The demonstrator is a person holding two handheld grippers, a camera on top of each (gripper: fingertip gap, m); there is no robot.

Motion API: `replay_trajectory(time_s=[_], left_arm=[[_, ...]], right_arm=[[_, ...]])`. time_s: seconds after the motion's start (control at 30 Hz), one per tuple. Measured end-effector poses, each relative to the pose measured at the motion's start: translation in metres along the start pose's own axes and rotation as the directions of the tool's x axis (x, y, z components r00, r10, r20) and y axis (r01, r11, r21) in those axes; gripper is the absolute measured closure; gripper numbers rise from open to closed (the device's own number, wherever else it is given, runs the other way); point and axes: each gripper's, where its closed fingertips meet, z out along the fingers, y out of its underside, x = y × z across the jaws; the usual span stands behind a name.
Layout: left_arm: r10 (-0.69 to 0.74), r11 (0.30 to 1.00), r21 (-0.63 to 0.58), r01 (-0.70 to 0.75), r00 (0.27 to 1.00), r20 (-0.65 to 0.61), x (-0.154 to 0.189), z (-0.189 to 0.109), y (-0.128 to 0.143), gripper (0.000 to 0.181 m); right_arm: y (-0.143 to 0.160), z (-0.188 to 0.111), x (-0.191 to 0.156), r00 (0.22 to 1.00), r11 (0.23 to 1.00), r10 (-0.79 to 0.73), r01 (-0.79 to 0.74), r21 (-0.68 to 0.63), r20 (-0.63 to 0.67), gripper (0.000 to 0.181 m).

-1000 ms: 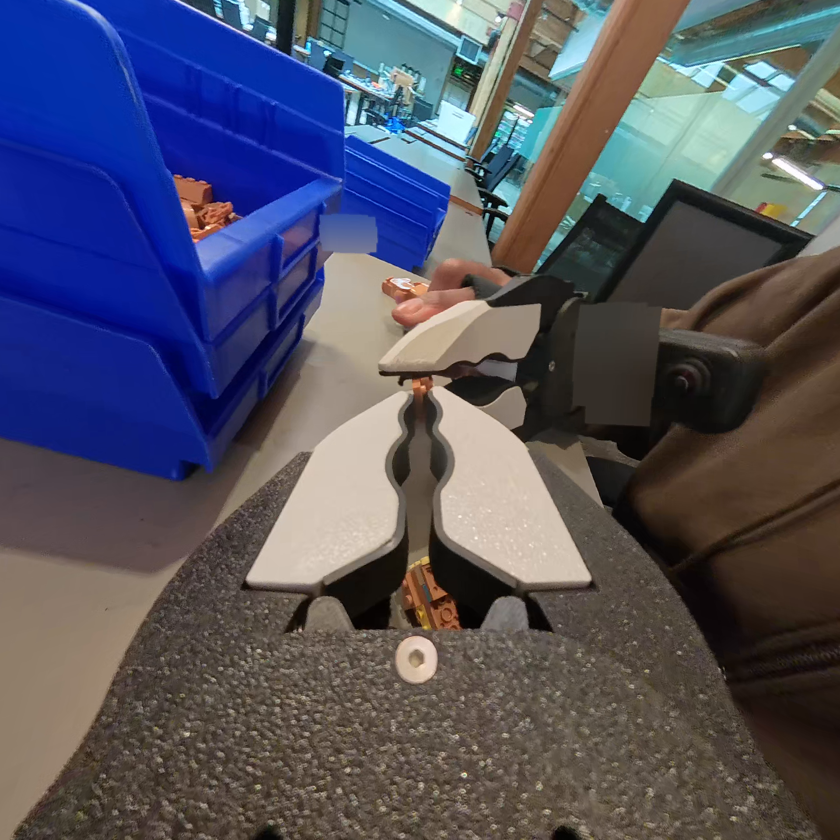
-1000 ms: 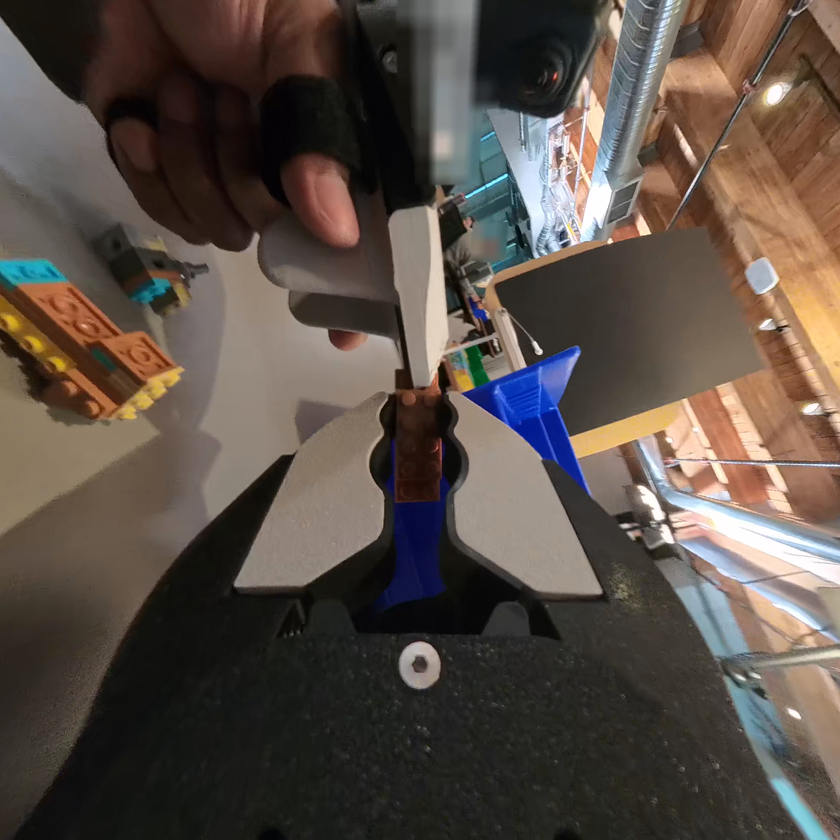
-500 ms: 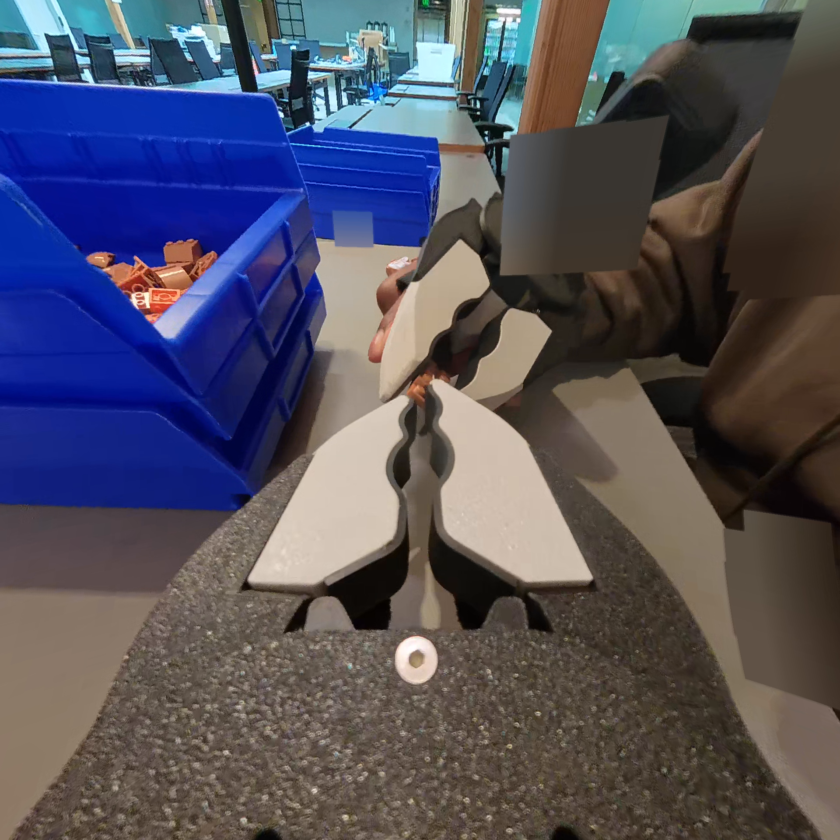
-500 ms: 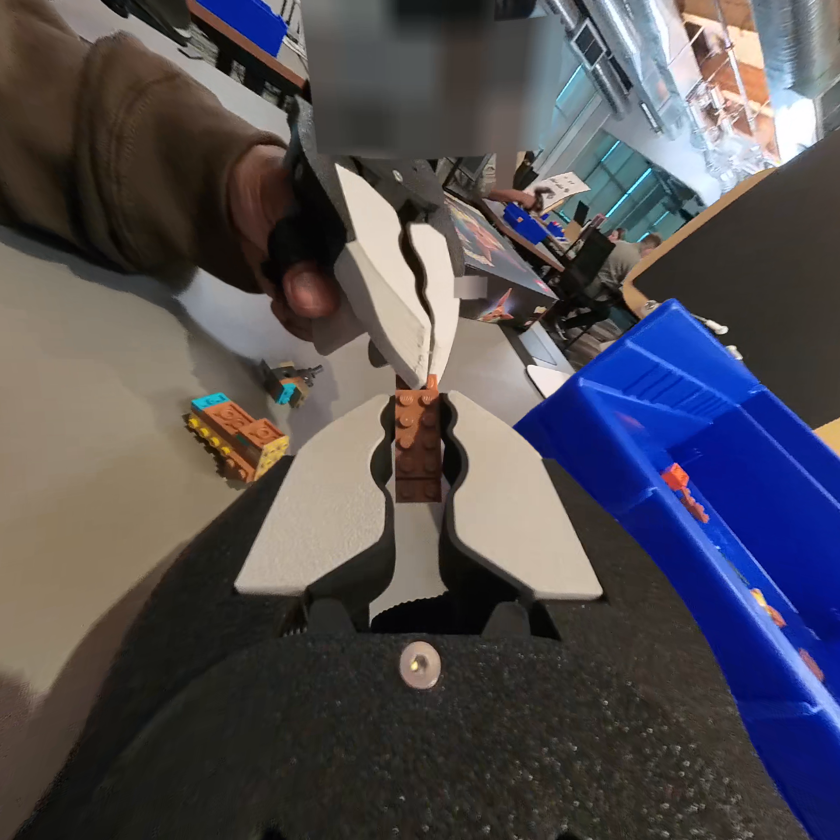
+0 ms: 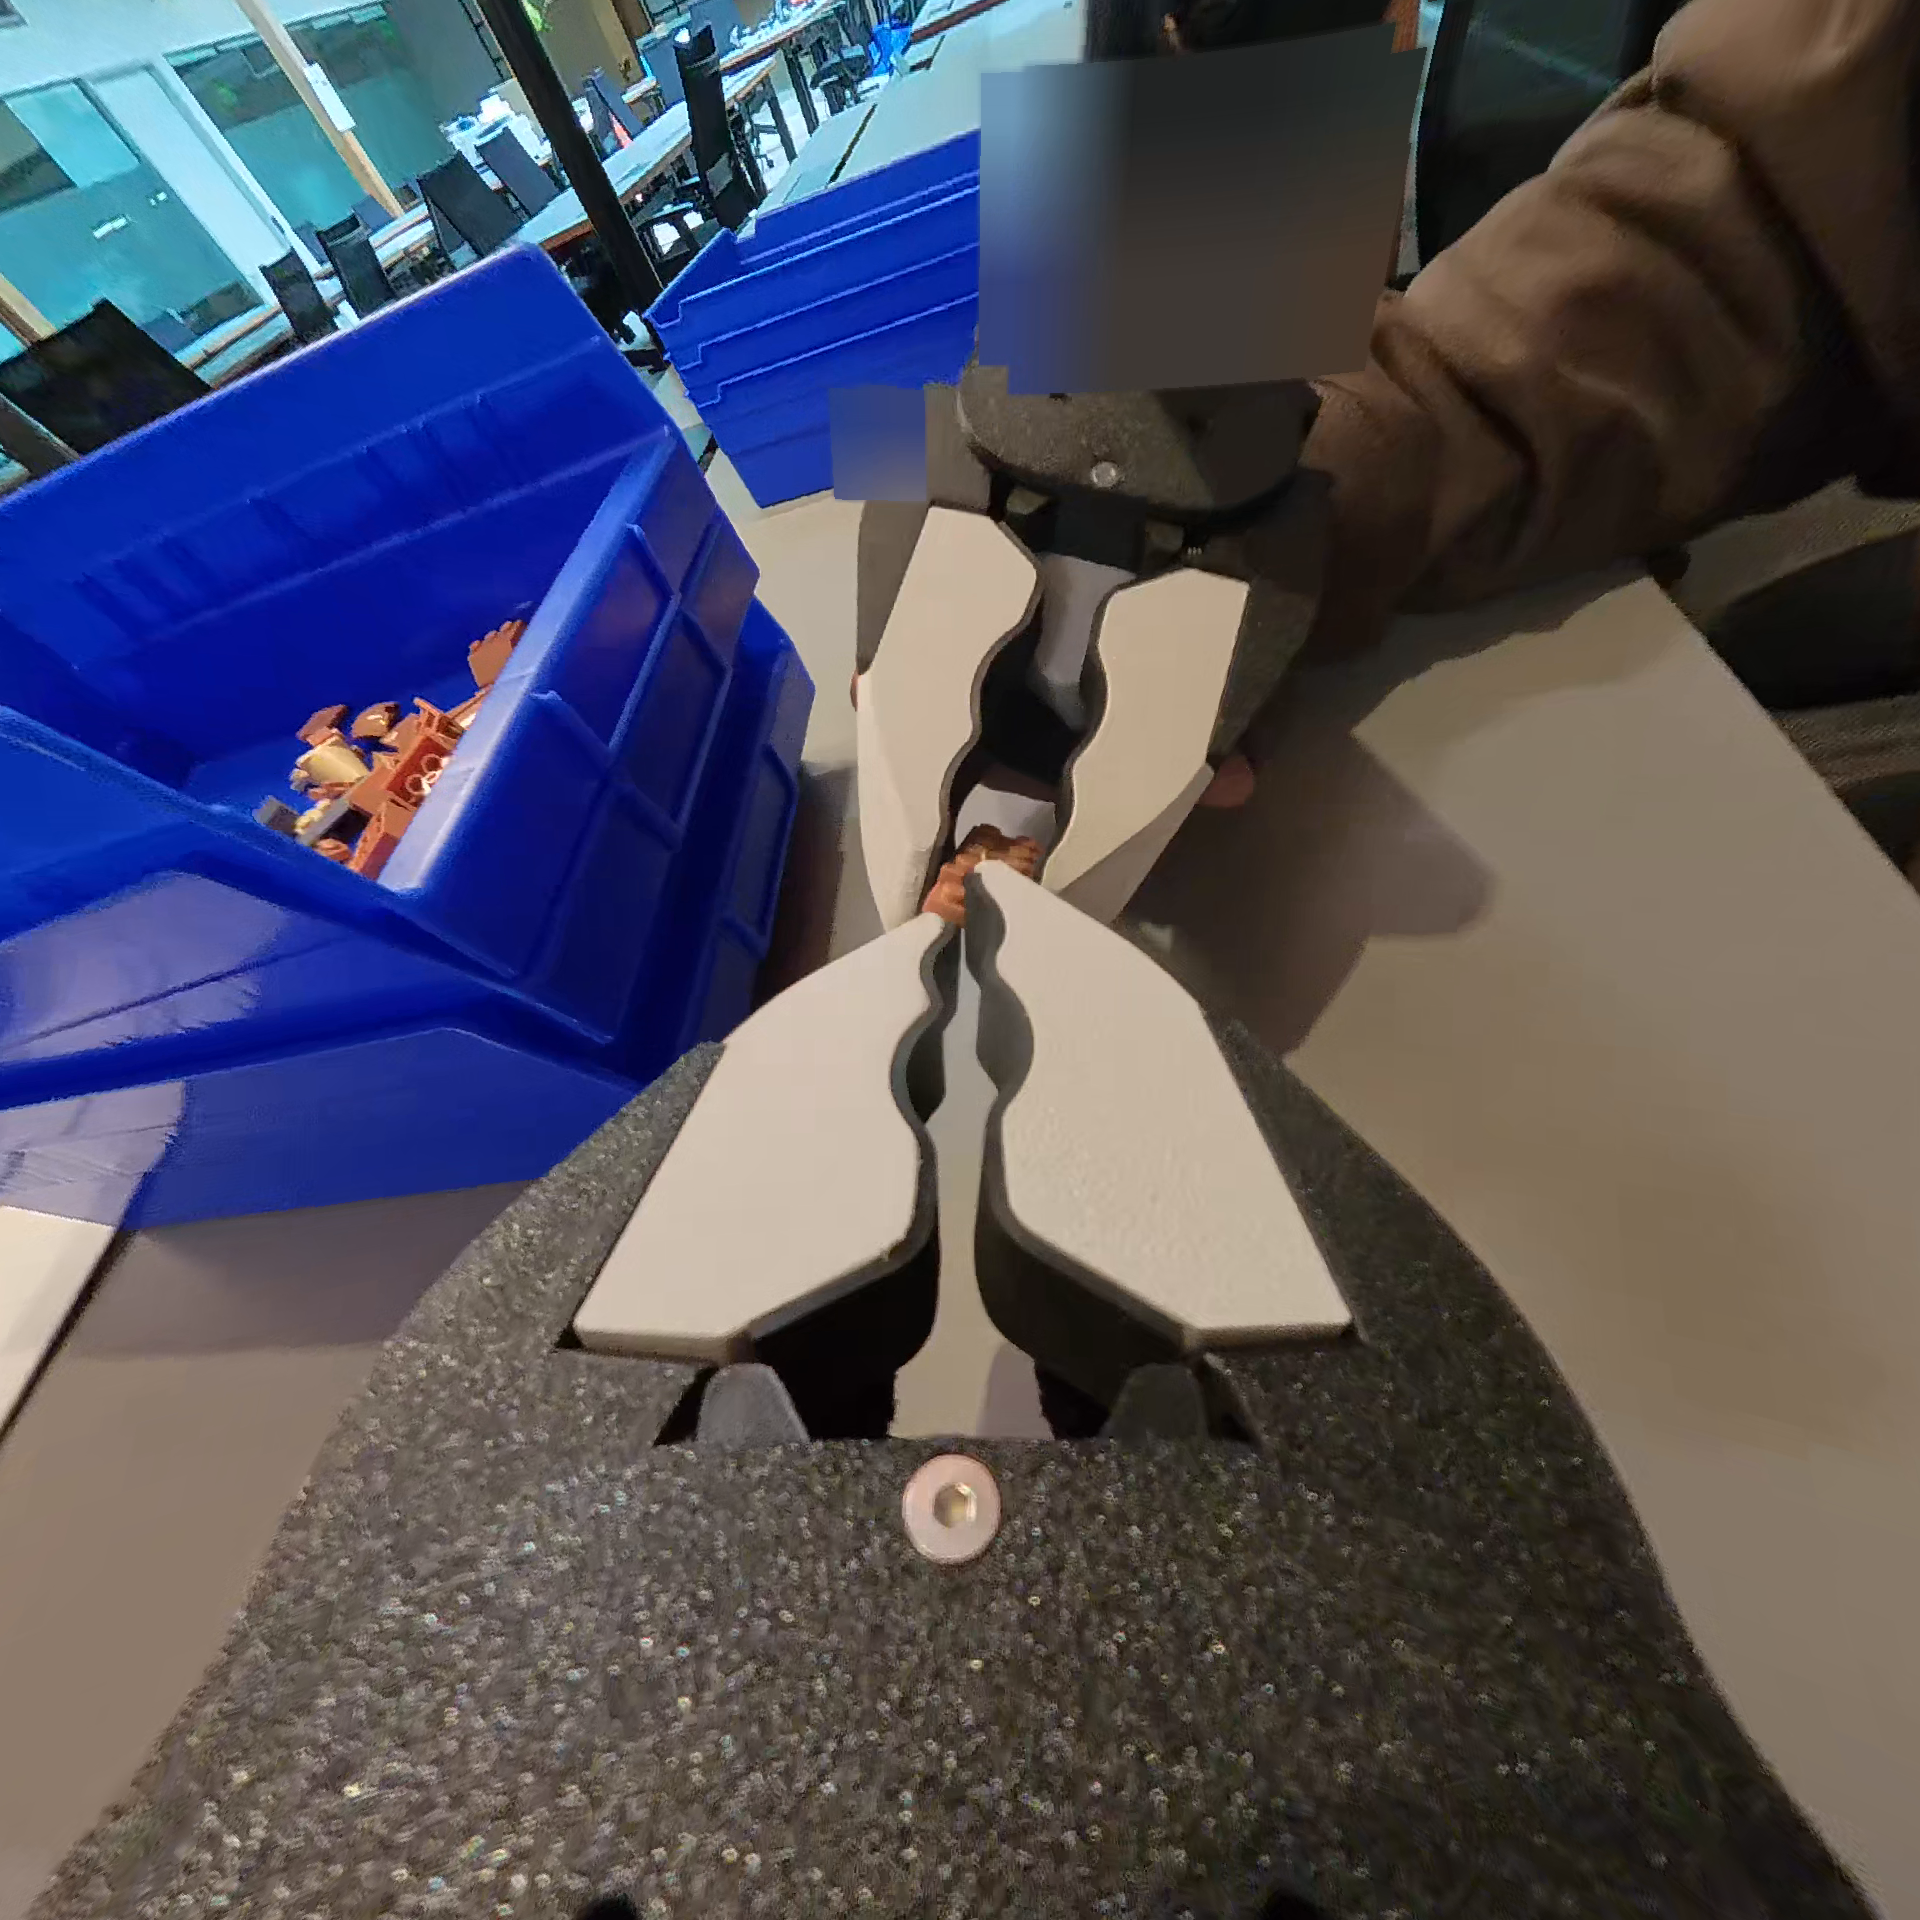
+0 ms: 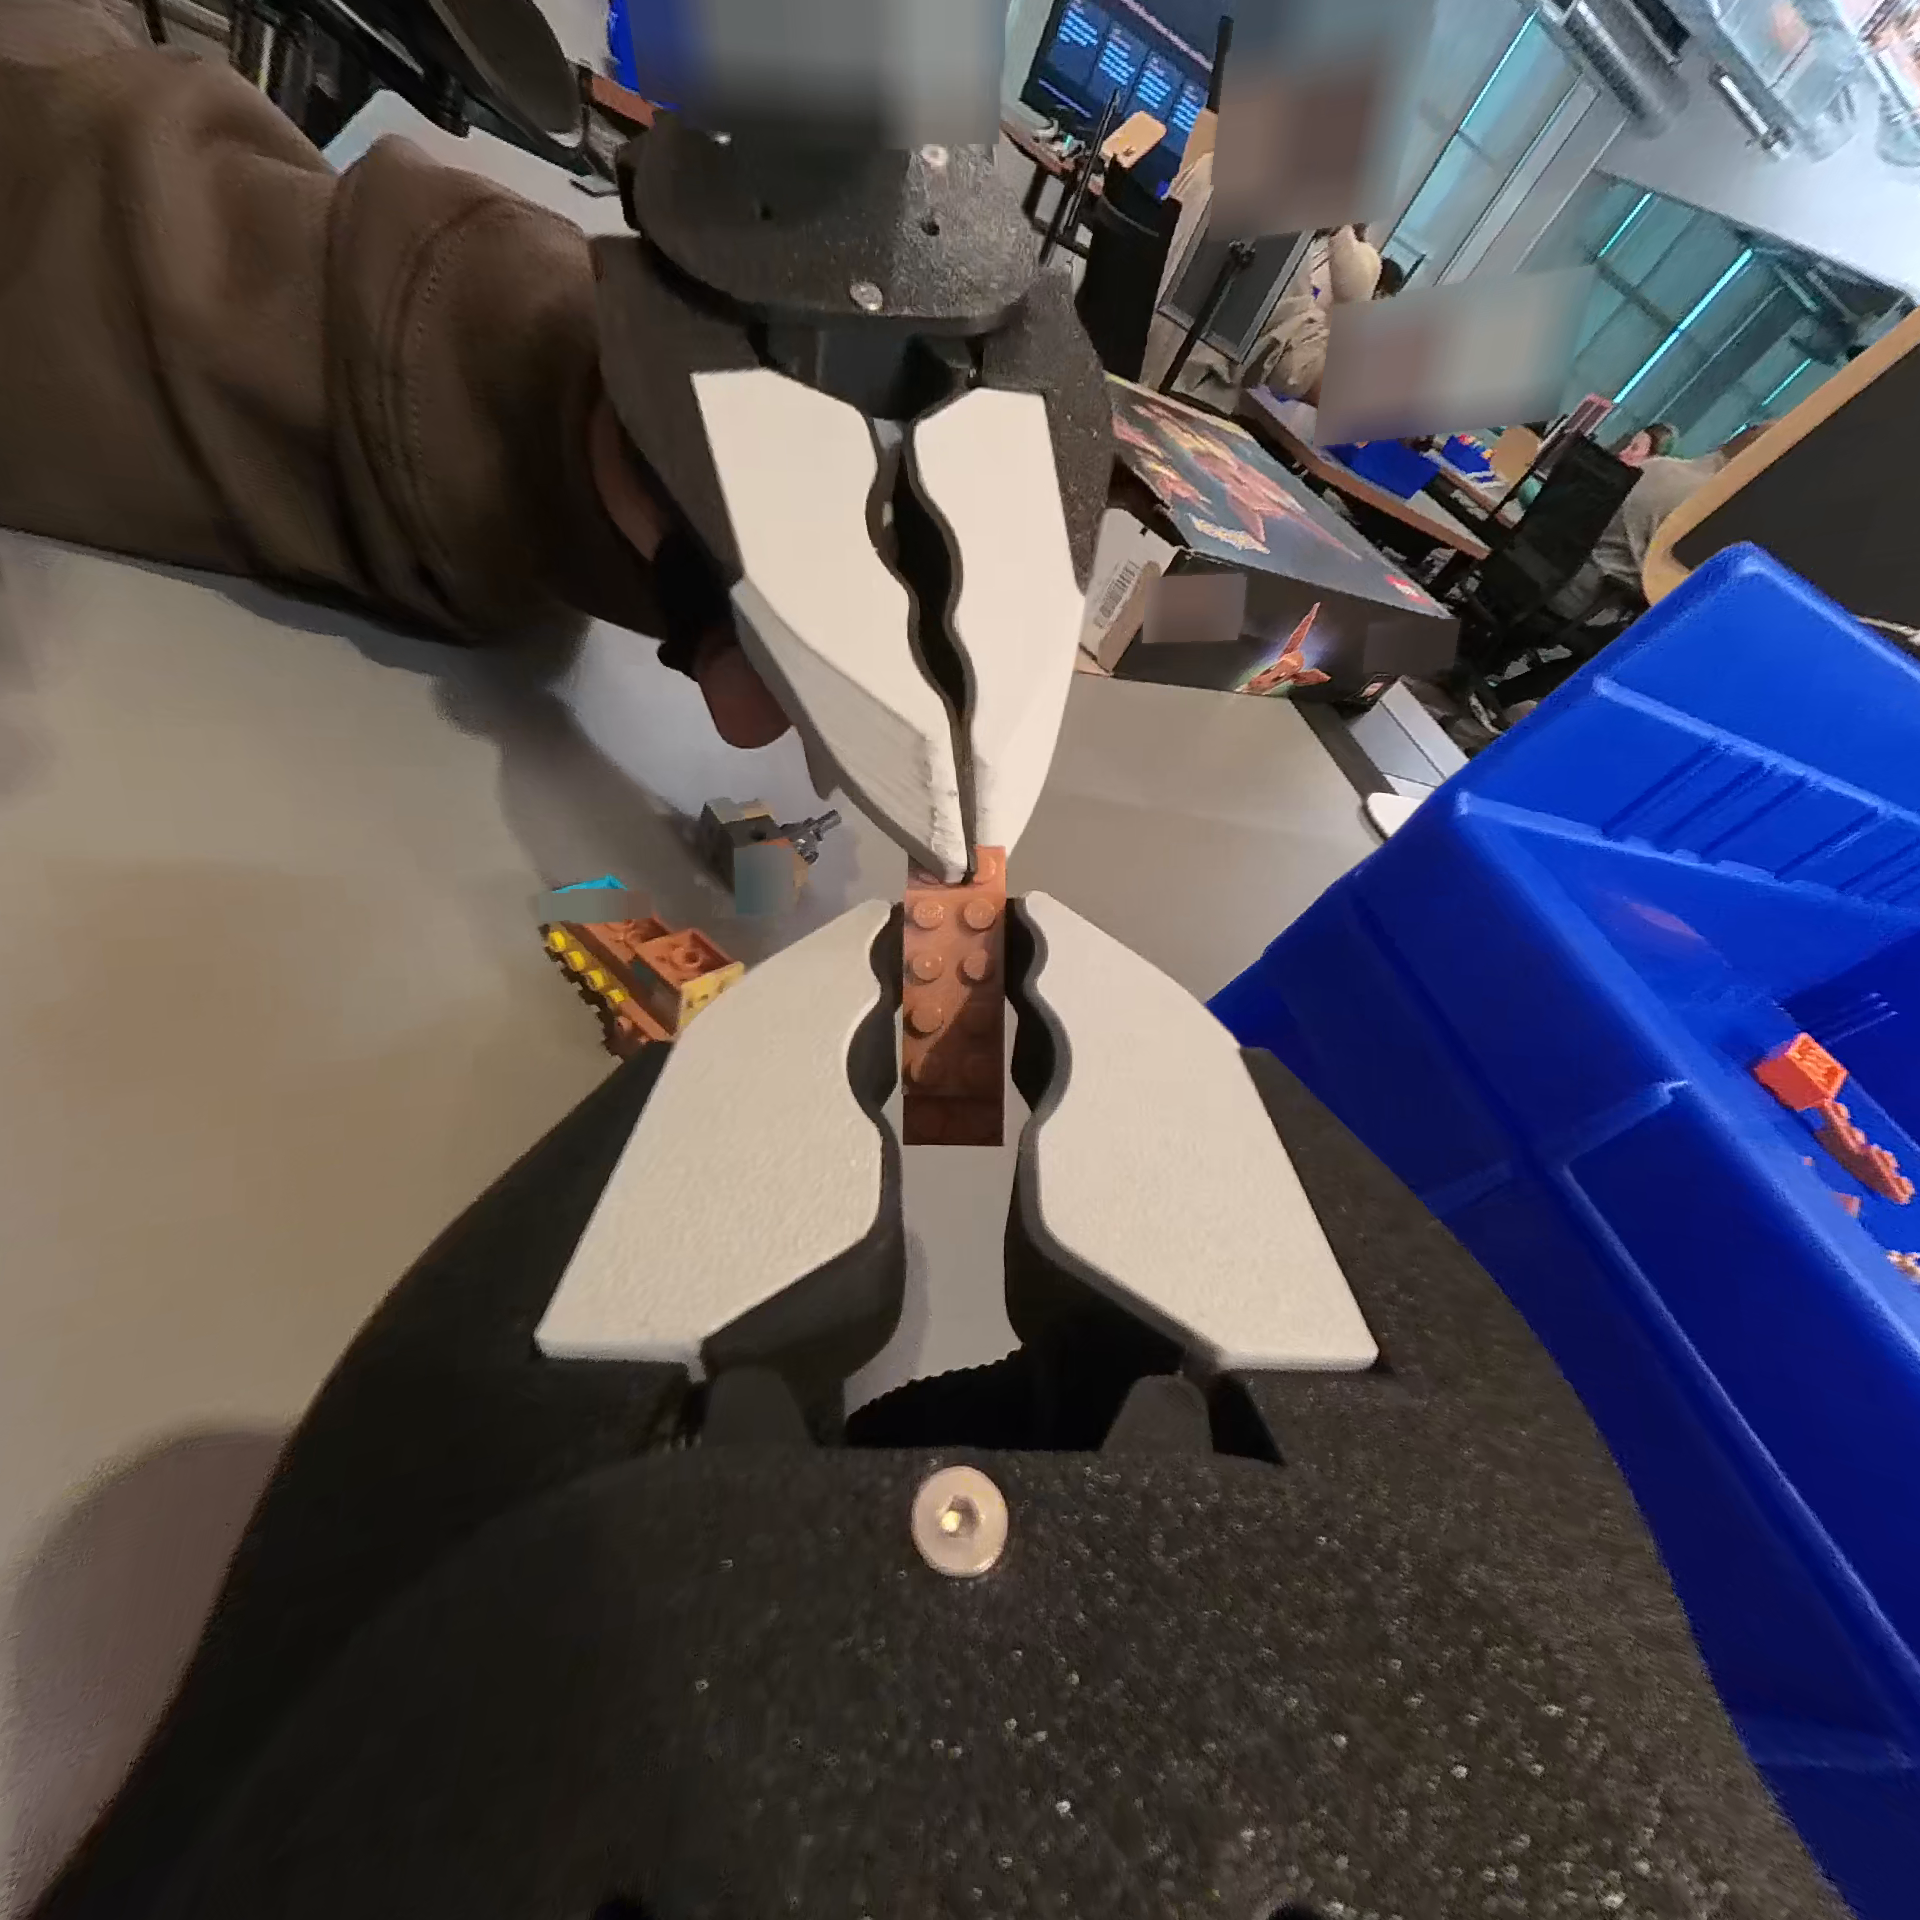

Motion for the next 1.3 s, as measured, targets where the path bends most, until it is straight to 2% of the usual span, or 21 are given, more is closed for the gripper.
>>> replay_trajectory(time_s=[0.13,0.3,0.37,0.43,0.6,0.7,0.83,1.0,1.3], left_arm=[[0.039,0.999,-0.006,-0.039,0.999,0.026,-0.003,-0.002,0.002,0.181],[-0.235,0.970,0.063,0.235,0.972,0.003,-0.015,-0.004,0.001,0.181],[-0.410,0.904,0.098,0.417,0.908,-0.083,-0.016,-0.004,-0.001,0.181],[-0.549,0.809,0.142,0.571,0.819,-0.166,-0.017,-0.003,-0.004,0.180],[-0.702,0.637,0.205,0.743,0.669,-0.243,-0.023,0.005,-0.007,0.174],[-0.742,0.551,0.270,0.790,0.611,-0.274,-0.029,0.005,-0.013,0.172],[-0.750,0.510,0.314,0.801,0.593,-0.292,-0.031,0.005,-0.021,0.170],[-0.771,0.414,0.403,0.816,0.550,-0.322,-0.040,0.000,-0.030,0.176],[-0.791,0.368,0.428,0.826,0.520,-0.324,-0.041,0.001,-0.030,0.176]], right_arm=[[0.000,-0.002,-0.001,0.994,0.995,0.091,-0.093,0.023,0.060,0.164],[0.005,0.000,0.009,0.998,1.000,-0.027,0.027,-0.014,-0.061,0.163],[0.005,-0.003,0.018,0.982,0.993,-0.119,0.114,-0.044,-0.148,0.163],[0.006,-0.005,0.027,0.952,0.978,-0.206,0.192,-0.085,-0.226,0.163],[0.001,-0.007,0.036,0.871,0.938,-0.345,0.314,-0.144,-0.349,0.164],[-0.002,-0.008,0.041,0.862,0.951,-0.310,0.280,-0.134,-0.401,0.164],[-0.007,-0.008,0.046,0.847,0.962,-0.274,0.241,-0.130,-0.456,0.164],[-0.016,-0.006,0.048,0.826,0.972,-0.235,0.200,-0.123,-0.513,0.164],[-0.018,-0.004,0.051,0.800,0.978,-0.210,0.161,-0.137,-0.561,0.164]])
